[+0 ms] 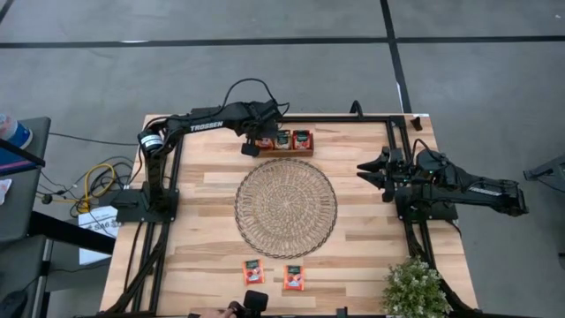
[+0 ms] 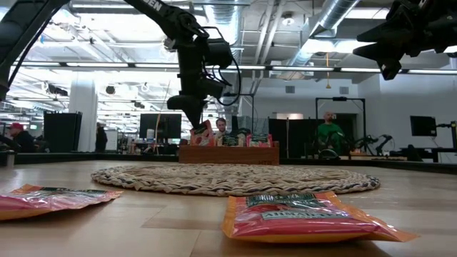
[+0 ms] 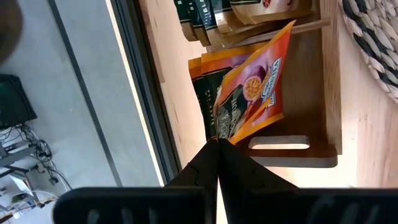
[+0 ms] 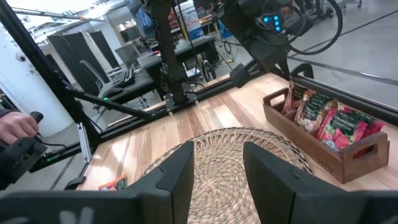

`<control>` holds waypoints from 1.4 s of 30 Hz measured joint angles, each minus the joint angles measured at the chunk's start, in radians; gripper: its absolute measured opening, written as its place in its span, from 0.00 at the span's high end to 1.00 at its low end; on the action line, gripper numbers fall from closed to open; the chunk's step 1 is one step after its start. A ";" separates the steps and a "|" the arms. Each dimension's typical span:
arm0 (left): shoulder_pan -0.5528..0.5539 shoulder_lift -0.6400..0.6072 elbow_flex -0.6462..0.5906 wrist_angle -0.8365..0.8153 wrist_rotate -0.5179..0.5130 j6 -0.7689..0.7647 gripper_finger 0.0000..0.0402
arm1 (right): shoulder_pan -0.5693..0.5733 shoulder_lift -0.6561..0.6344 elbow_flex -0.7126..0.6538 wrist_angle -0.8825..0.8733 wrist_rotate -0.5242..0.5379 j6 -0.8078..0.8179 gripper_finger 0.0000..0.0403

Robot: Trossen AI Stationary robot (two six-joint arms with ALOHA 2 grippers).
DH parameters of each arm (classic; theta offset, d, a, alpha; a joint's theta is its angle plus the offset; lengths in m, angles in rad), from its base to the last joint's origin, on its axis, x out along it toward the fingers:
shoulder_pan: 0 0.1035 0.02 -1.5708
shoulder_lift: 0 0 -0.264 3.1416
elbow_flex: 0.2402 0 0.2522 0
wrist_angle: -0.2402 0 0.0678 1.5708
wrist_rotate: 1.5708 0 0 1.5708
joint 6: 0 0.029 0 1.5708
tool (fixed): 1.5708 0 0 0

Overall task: Pick & Place Tea
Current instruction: Put the orange tea bag into the left section of the wooden organizer

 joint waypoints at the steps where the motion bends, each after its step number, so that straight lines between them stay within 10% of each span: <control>1: 0.000 0.000 0.000 0.000 0.000 0.006 1.00 | 0.000 0.000 0.000 0.000 0.000 0.001 0.68; 42: -0.023 0.000 0.000 -0.031 -0.090 0.057 0.88 | 0.000 0.000 0.000 0.000 0.000 0.008 0.68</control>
